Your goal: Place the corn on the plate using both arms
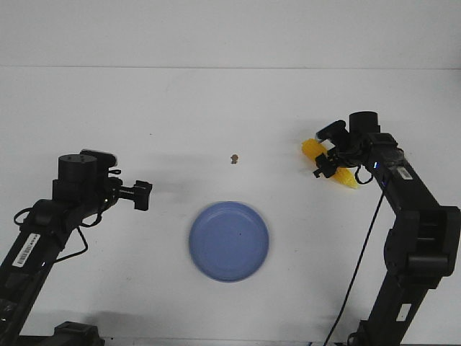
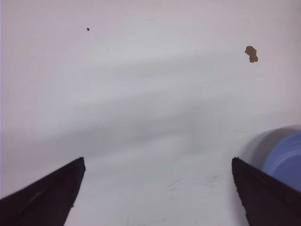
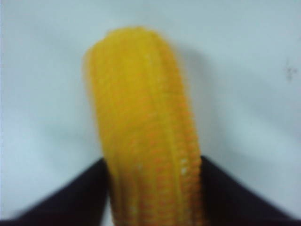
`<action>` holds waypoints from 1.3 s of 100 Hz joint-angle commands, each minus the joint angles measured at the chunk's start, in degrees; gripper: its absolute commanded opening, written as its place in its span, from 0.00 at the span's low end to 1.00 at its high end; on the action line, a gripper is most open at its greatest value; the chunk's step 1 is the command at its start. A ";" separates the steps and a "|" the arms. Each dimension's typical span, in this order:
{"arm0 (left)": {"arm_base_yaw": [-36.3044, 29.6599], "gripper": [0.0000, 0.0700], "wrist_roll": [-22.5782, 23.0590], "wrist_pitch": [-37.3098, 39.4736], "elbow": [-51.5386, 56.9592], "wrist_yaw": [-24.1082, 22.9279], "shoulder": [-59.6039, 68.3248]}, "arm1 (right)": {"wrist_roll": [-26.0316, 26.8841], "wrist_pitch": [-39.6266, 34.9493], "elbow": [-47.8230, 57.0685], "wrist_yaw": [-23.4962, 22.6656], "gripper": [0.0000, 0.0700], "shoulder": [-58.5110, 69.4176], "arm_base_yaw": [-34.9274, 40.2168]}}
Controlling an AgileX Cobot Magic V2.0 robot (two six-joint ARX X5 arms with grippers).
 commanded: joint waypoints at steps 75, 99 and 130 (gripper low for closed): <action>-0.13 0.91 -0.37 -0.33 0.74 0.07 0.55 | 13.64 -18.18 0.22 -6.91 0.07 -24.96 20.33; -0.13 0.91 -0.37 -0.37 0.74 0.07 0.55 | 19.58 -13.16 -8.41 -0.13 0.13 -24.13 33.05; -0.13 0.91 -0.61 -0.37 0.74 0.09 0.55 | 27.69 -1.75 -19.37 0.04 0.17 -24.13 41.35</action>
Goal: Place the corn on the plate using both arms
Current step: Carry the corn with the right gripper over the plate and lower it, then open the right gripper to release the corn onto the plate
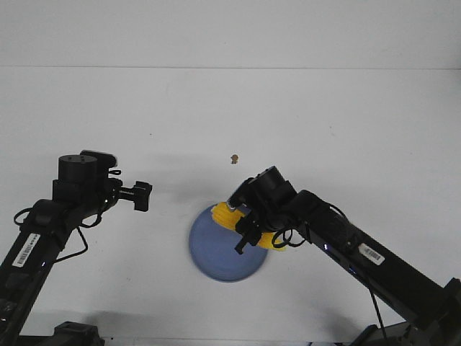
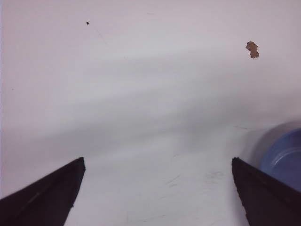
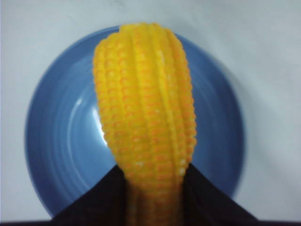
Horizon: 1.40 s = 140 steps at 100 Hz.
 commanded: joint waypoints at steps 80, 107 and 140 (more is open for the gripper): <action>-0.13 0.91 -0.63 0.13 0.74 0.13 0.52 | 7.17 7.93 -2.01 5.25 0.81 0.13 1.79; -0.13 0.89 -0.83 1.25 0.74 0.13 0.52 | 6.93 11.30 -2.03 18.36 0.81 -14.64 -4.28; -0.13 0.89 -0.76 6.45 0.72 -0.24 -6.51 | 2.64 10.40 -5.46 19.74 0.81 -34.99 -22.01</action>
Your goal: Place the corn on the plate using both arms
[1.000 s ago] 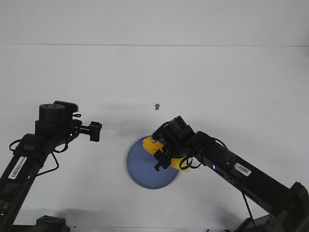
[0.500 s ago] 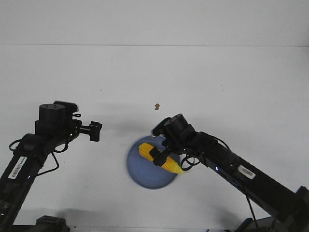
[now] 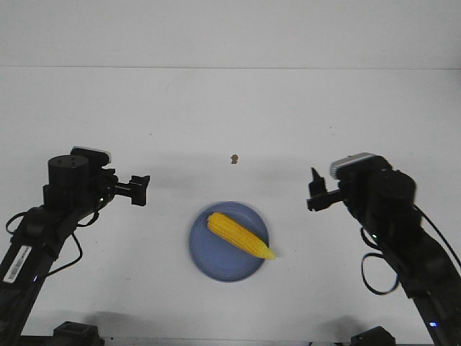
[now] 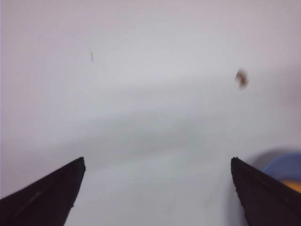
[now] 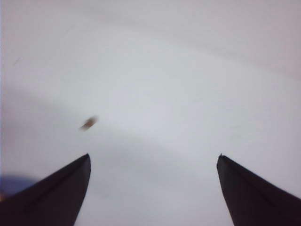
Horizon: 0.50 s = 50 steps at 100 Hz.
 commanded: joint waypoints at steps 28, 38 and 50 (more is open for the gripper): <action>-0.02 0.89 1.16 4.87 -4.81 -3.41 -12.20 | -0.39 4.61 -16.68 -0.15 0.81 -22.47 -14.03; -0.02 0.89 0.63 8.35 -11.28 -3.45 -16.50 | 0.61 4.92 -22.58 -0.11 0.80 -29.53 -14.84; -0.02 0.89 -0.68 12.13 -19.39 -3.58 -22.01 | 2.23 4.79 -28.24 -0.15 0.81 -37.22 -14.86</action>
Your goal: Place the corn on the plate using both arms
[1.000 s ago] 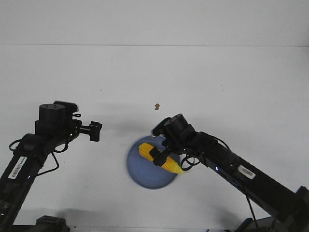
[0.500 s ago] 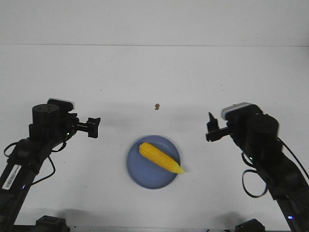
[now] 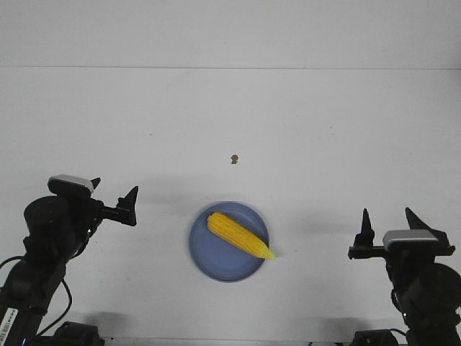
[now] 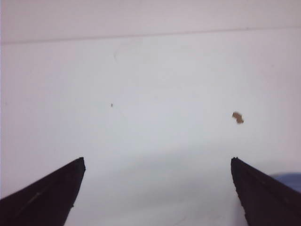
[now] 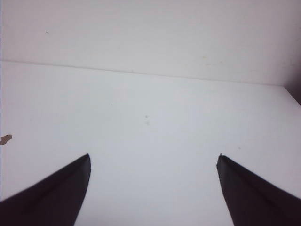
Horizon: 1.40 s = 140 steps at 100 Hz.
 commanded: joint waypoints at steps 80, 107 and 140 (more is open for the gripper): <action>-0.04 0.02 -2.78 3.15 -9.25 -3.89 -13.42 | 2.45 3.13 -6.10 1.90 0.00 -11.43 0.02; -0.07 0.02 -2.78 3.17 -9.22 -3.89 -14.05 | 2.43 3.13 -6.10 1.90 0.00 -11.43 0.02; -0.07 0.02 -2.78 3.17 -9.22 -3.89 -14.78 | 2.43 3.13 -6.10 1.90 0.00 -11.43 0.02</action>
